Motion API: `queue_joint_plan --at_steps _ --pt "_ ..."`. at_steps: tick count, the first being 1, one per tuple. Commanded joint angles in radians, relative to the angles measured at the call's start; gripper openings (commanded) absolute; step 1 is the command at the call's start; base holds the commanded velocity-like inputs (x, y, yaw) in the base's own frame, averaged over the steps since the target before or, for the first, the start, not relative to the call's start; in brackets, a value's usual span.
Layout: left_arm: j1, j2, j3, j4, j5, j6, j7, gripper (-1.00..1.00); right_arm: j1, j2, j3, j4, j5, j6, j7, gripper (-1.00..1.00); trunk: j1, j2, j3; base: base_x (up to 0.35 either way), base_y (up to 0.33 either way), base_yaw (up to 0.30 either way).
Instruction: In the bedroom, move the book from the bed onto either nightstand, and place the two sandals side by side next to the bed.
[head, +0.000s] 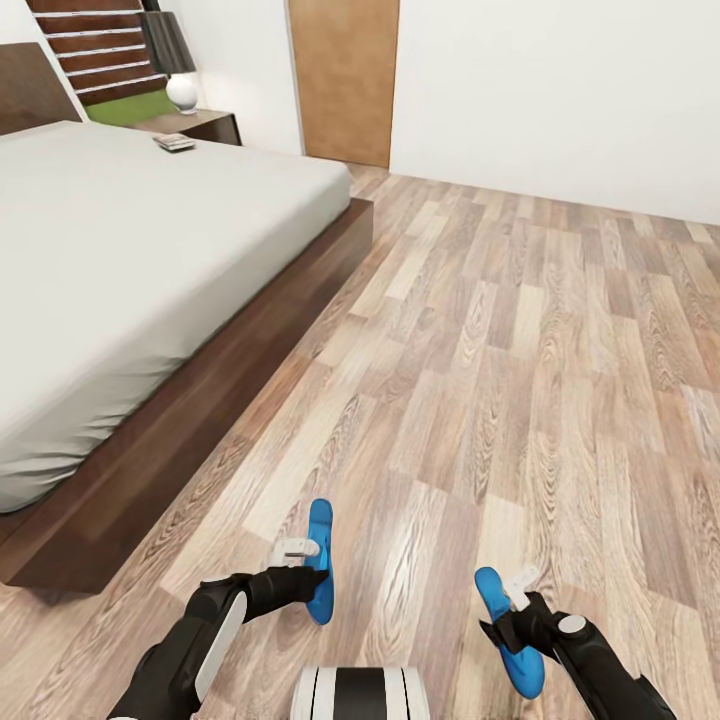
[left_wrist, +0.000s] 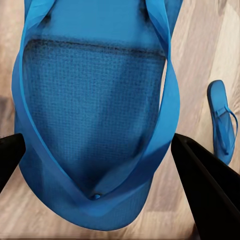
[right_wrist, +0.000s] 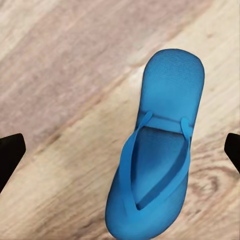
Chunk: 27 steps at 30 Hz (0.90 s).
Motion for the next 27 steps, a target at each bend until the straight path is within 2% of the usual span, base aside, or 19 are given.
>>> queue_joint_plan --at_steps 1,4,14,17,22,27 --pt "0.0 0.0 0.0 -0.001 0.008 0.008 0.002 -1.0 0.0 -0.001 0.001 -0.002 0.009 0.003 0.005 1.0 0.0 -0.001 -0.005 0.0 0.0 0.0" --pt "0.0 0.0 0.0 -0.001 0.008 0.008 0.002 -1.0 0.0 -0.004 -0.004 -0.003 0.008 0.002 0.005 1.0 0.002 -0.001 -0.016 0.0 0.0 0.0" --pt "0.0 0.0 0.0 -0.001 0.008 0.008 0.002 -1.0 0.0 -0.007 -0.061 -0.006 0.008 0.002 0.005 1.0 0.006 -0.004 -0.055 0.0 0.0 0.0" --pt "0.0 0.0 0.0 -0.001 0.008 0.008 0.002 -1.0 0.0 -0.008 -0.083 -0.009 0.008 0.002 0.005 1.0 0.007 -0.004 -0.067 0.0 0.0 0.0" --pt "0.0 0.0 0.0 -0.001 0.008 0.008 0.002 -1.0 0.0 -0.007 -0.163 -0.014 0.008 0.001 0.003 1.0 0.01 -0.005 -0.086 0.0 0.0 0.0" --pt "0.0 0.0 0.0 -0.001 0.008 0.008 0.002 -1.0 0.0 -0.007 -0.182 -0.014 0.008 0.0 0.003 1.0 0.012 -0.007 -0.105 0.0 0.0 0.0"
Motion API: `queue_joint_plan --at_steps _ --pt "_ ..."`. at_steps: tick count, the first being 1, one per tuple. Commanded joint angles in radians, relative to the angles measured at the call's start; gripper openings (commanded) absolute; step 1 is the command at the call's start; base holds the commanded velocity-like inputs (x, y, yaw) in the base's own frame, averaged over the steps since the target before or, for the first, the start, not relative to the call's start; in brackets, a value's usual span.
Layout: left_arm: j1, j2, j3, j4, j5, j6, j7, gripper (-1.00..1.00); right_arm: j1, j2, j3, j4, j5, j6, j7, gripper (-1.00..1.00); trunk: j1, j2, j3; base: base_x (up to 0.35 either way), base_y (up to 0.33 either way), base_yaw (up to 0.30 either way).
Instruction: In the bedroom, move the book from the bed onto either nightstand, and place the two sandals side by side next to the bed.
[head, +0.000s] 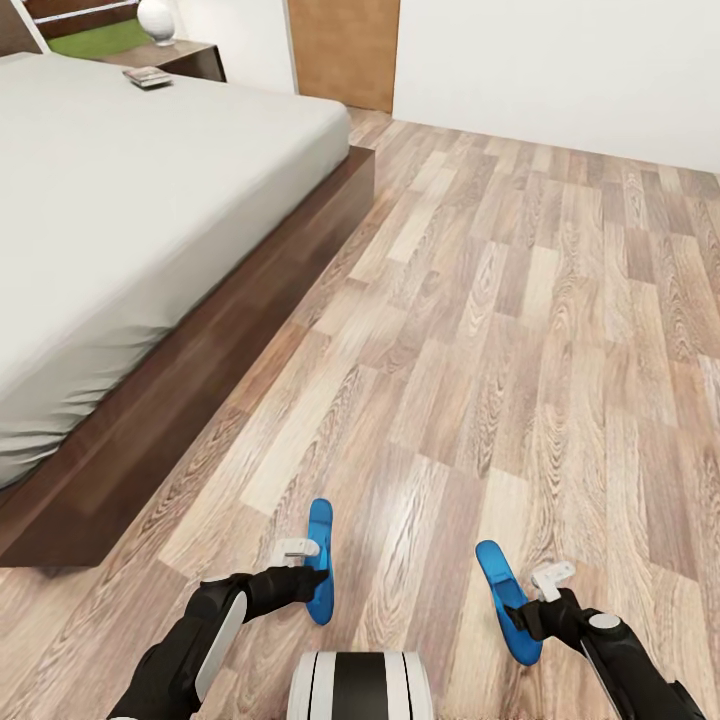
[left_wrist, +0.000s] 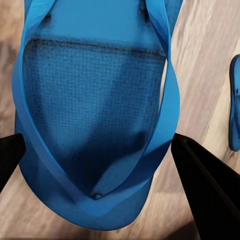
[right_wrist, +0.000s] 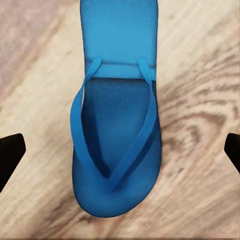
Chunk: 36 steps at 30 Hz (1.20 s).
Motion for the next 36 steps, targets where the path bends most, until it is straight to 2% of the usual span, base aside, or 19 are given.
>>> queue_joint_plan --at_steps 1,9,23,36 --pt "0.0 0.0 0.0 -0.001 0.008 0.008 0.002 -1.0 0.0 0.001 -0.003 -0.002 0.01 0.003 0.009 1.0 0.0 -0.001 -0.005 0.0 0.0 0.0" --pt "0.0 0.0 0.0 -0.001 0.008 0.008 0.002 -1.0 0.0 0.007 -0.003 0.0 0.013 0.003 0.009 1.0 0.001 -0.001 -0.008 0.0 0.0 0.0" --pt "0.0 -0.001 0.0 -0.001 0.008 0.008 0.002 -1.0 0.0 0.008 -0.001 0.002 0.015 0.003 0.009 1.0 0.007 -0.004 -0.063 0.0 0.0 0.0" --pt "0.0 0.0 0.001 -0.001 0.008 0.007 0.003 -1.0 0.0 0.008 -0.001 0.002 0.015 0.003 0.009 1.0 0.007 -0.004 -0.063 0.042 0.005 0.0"
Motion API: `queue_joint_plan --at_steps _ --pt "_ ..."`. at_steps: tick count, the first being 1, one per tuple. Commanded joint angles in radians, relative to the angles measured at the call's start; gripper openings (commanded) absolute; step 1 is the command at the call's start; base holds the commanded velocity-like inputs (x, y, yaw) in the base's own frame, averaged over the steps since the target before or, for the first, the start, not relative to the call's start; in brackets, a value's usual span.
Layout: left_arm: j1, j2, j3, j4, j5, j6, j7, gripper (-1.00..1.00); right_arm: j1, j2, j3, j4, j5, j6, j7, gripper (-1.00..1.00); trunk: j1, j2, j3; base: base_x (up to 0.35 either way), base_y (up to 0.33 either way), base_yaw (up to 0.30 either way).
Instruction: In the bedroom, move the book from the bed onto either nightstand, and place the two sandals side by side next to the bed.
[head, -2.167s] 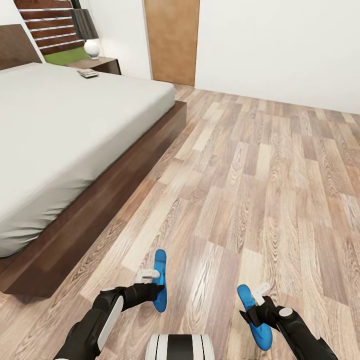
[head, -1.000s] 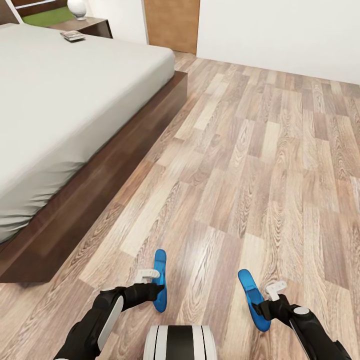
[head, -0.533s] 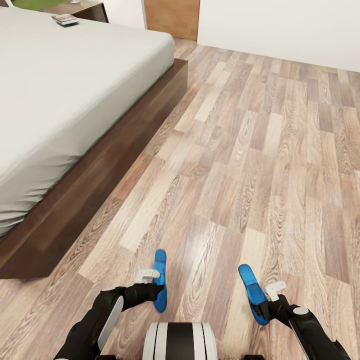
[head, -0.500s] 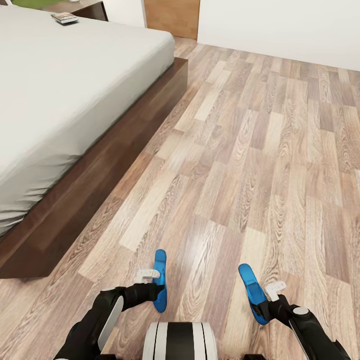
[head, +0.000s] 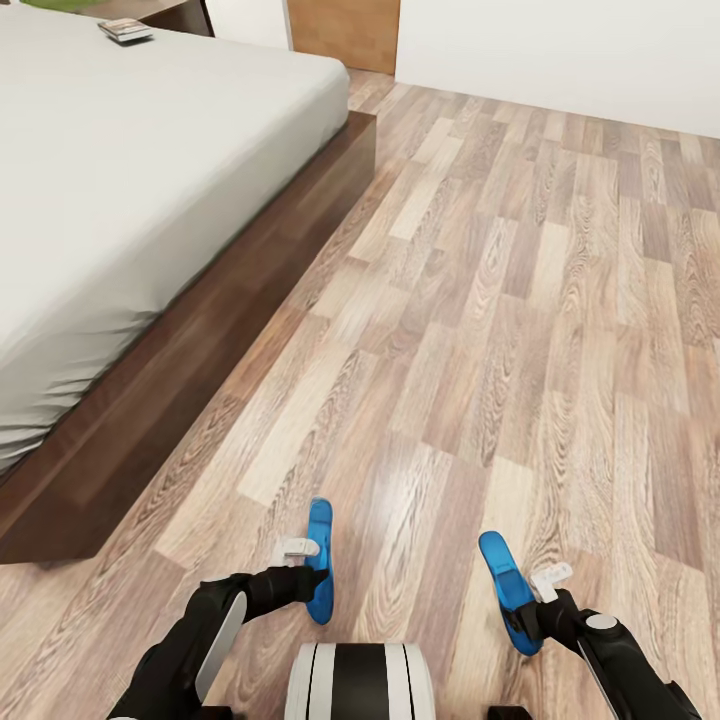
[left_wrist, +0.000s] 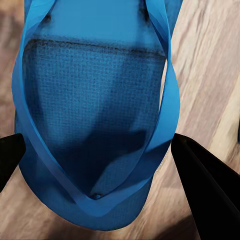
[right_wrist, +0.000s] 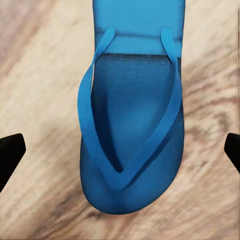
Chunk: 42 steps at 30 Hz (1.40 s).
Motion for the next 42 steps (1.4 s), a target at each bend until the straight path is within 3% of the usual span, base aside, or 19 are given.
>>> queue_joint_plan --at_steps 1,24,37,42 --pt "0.0 0.0 0.001 -0.001 0.007 0.008 0.002 -1.0 0.0 0.001 -0.003 -0.002 0.01 0.003 0.009 1.0 0.0 0.0 -0.001 0.139 0.023 0.0" --pt "0.0 -0.003 0.001 -0.001 0.007 0.007 0.002 -1.0 0.0 0.001 -0.003 -0.002 0.01 0.003 0.009 1.0 0.0 0.0 -0.001 0.057 0.034 0.0" --pt "0.0 -0.003 0.002 -0.001 0.007 0.007 0.002 -1.0 0.0 0.001 -0.003 -0.003 0.01 0.003 0.009 1.0 0.006 -0.003 -0.051 0.0 0.0 0.0" --pt "0.0 -0.003 0.001 -0.001 0.007 0.006 0.002 -1.0 0.0 0.0 -0.004 -0.004 0.01 0.003 0.009 1.0 0.006 -0.003 -0.051 0.0 0.0 0.0"
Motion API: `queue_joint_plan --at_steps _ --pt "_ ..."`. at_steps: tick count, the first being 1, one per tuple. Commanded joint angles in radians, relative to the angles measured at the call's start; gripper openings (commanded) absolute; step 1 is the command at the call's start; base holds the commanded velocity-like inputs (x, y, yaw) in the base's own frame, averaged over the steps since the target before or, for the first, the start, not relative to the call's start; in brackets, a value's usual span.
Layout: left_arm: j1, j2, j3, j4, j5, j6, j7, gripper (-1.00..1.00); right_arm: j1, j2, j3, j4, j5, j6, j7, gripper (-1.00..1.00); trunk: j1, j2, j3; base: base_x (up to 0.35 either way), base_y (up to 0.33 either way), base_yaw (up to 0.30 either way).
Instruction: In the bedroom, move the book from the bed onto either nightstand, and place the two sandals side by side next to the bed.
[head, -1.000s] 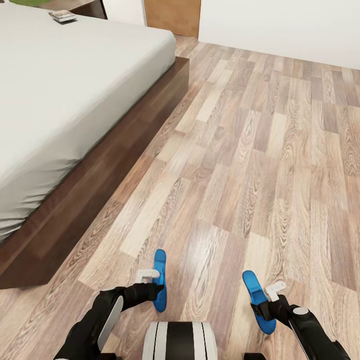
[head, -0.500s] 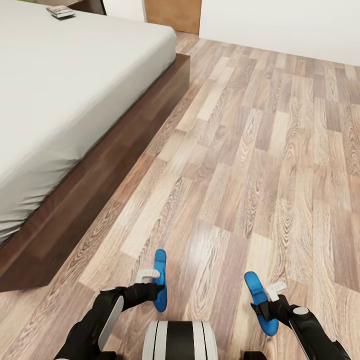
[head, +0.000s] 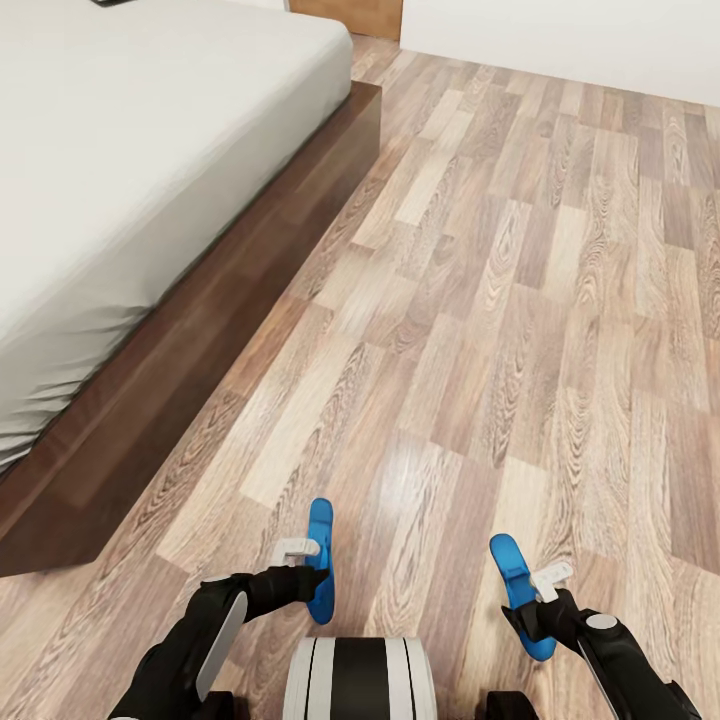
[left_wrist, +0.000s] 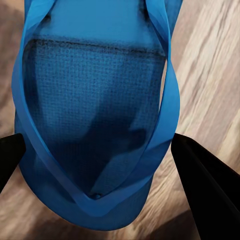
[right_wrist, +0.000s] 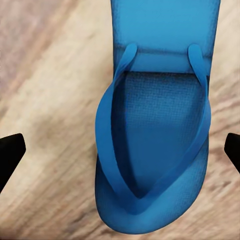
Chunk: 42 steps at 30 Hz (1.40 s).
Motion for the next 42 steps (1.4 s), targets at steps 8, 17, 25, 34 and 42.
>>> queue_joint_plan --at_steps 8,17,25,34,42 --pt "0.0 0.0 0.0 -0.001 0.007 0.007 0.002 -1.0 0.0 0.001 -0.002 -0.002 0.01 0.003 0.009 1.0 0.0 0.0 -0.001 0.038 -0.058 0.0" --pt "0.0 0.0 0.0 -0.001 0.007 0.007 0.002 -1.0 0.0 0.001 -0.002 -0.002 0.01 0.003 0.009 1.0 0.0 0.0 -0.001 0.005 -0.008 0.0" --pt "0.0 0.0 0.001 -0.001 0.007 0.007 0.002 -1.0 0.0 0.001 -0.002 -0.002 0.01 0.003 0.009 1.0 0.0 0.0 -0.001 0.0 0.0 0.0" --pt "0.0 0.0 0.0 -0.001 0.007 0.007 0.002 -1.0 0.0 0.001 -0.002 -0.001 0.011 0.003 0.009 1.0 0.0 0.0 -0.001 0.0 -0.066 0.0" --pt "0.0 0.0 0.002 -0.001 0.007 0.007 0.002 -1.0 0.0 0.001 -0.002 -0.001 0.011 0.003 0.009 1.0 0.0 0.0 -0.001 0.0 -0.003 0.0"
